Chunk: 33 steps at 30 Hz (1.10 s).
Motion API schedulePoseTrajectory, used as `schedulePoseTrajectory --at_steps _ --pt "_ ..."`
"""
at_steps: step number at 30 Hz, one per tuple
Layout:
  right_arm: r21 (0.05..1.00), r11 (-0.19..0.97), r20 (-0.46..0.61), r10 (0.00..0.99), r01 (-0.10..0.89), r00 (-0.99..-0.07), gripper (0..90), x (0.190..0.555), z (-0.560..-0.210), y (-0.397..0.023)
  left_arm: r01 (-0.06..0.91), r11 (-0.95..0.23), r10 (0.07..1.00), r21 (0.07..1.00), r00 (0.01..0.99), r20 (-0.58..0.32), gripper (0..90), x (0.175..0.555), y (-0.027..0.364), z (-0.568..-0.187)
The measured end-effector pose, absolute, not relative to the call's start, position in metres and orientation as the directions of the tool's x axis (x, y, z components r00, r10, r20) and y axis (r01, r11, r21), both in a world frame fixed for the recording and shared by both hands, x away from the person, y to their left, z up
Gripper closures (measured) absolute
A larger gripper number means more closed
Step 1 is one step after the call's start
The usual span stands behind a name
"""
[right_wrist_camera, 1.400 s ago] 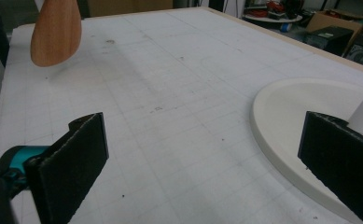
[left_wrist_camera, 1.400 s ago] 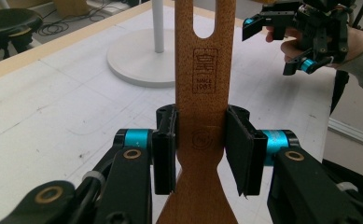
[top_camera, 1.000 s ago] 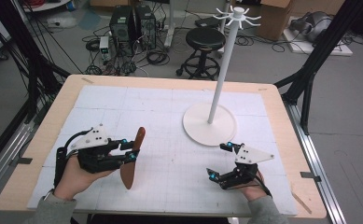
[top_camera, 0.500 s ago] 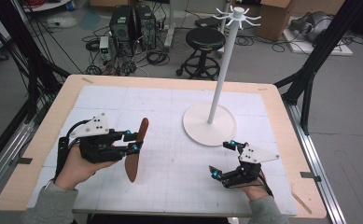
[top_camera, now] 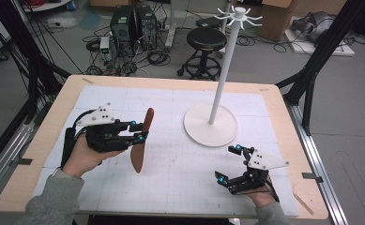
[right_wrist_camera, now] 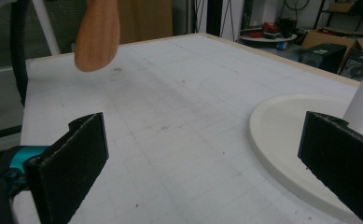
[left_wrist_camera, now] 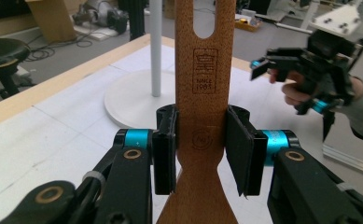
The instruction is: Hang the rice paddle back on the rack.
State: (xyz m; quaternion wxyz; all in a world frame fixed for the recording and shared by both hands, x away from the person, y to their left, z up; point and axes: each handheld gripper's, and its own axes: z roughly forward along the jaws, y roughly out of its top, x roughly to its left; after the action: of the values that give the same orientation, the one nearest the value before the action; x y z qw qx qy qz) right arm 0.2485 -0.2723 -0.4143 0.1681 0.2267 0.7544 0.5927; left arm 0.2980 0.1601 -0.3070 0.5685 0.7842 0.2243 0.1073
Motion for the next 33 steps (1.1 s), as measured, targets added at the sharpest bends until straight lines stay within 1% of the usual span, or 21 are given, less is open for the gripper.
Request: schedulePoseTrajectory --at_steps 5,12,16,20,24,26,33 --pt "0.976 0.163 0.033 0.554 0.147 -0.832 0.0 0.245 -0.414 -0.280 0.244 -0.241 0.474 0.939 0.874 -0.105 65.1 0.305 0.156 -0.305" --pt "0.974 0.168 0.037 0.540 0.151 -0.841 0.0 0.246 -0.414 -0.277 0.214 -0.251 0.440 0.944 0.894 -0.086 65.1 0.312 0.140 -0.289" --pt "0.977 0.157 0.041 0.533 0.147 -0.845 0.0 0.246 -0.414 -0.277 0.205 -0.254 0.408 0.945 0.909 -0.088 65.1 0.316 0.133 -0.282" --pt "0.979 0.148 0.040 0.525 0.137 -0.850 0.0 0.244 -0.412 -0.278 0.201 -0.256 0.397 0.945 0.914 -0.087 65.1 0.323 0.127 -0.276" --pt "0.981 0.132 0.051 0.524 0.140 -0.850 0.0 0.244 -0.412 -0.281 0.207 -0.249 0.383 0.946 0.918 -0.100 65.1 0.333 0.123 -0.271" --pt "0.983 0.119 0.058 0.528 0.142 -0.847 0.0 0.244 -0.413 -0.282 0.224 -0.237 0.360 0.945 0.924 -0.129 65.1 0.338 0.119 -0.269" --pt "0.981 0.114 0.073 0.526 0.155 -0.848 0.0 0.246 -0.413 -0.282 0.212 -0.253 0.350 0.944 0.930 -0.115 65.1 0.350 0.104 -0.257"
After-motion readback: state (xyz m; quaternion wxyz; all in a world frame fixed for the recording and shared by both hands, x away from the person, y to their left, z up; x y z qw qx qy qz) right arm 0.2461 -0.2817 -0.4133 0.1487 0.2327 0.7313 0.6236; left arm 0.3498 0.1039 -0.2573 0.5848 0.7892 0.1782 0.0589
